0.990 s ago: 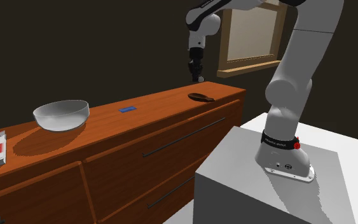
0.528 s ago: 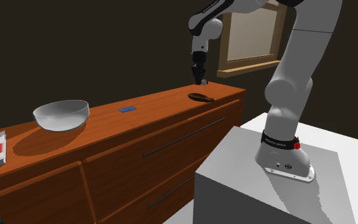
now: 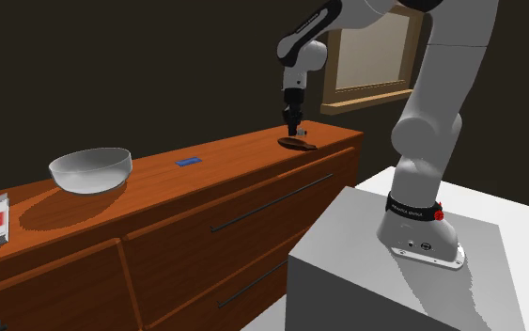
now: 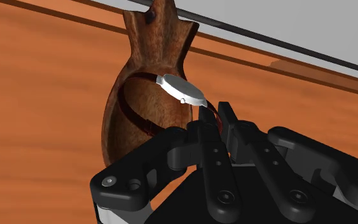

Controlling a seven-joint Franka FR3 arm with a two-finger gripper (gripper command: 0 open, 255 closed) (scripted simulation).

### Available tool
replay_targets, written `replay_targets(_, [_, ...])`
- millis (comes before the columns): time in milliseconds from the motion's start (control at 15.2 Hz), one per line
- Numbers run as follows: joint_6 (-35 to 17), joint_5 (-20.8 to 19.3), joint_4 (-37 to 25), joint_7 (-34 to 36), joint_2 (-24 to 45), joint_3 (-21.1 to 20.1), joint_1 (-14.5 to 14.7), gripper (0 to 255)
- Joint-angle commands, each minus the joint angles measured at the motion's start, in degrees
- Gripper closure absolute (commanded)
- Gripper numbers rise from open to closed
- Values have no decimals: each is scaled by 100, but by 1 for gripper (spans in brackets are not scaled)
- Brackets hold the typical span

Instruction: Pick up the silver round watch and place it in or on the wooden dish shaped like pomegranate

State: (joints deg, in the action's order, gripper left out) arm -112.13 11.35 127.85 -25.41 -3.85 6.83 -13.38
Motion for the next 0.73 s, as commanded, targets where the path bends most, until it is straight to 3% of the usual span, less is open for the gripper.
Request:
replay_targets(0, [-148, 21, 72, -43, 80, 4, -1, 255])
replay_targets(594, [-244, 36, 121, -66, 129, 3, 0, 255])
replay_targets(660, [-244, 36, 121, -66, 129, 3, 0, 0])
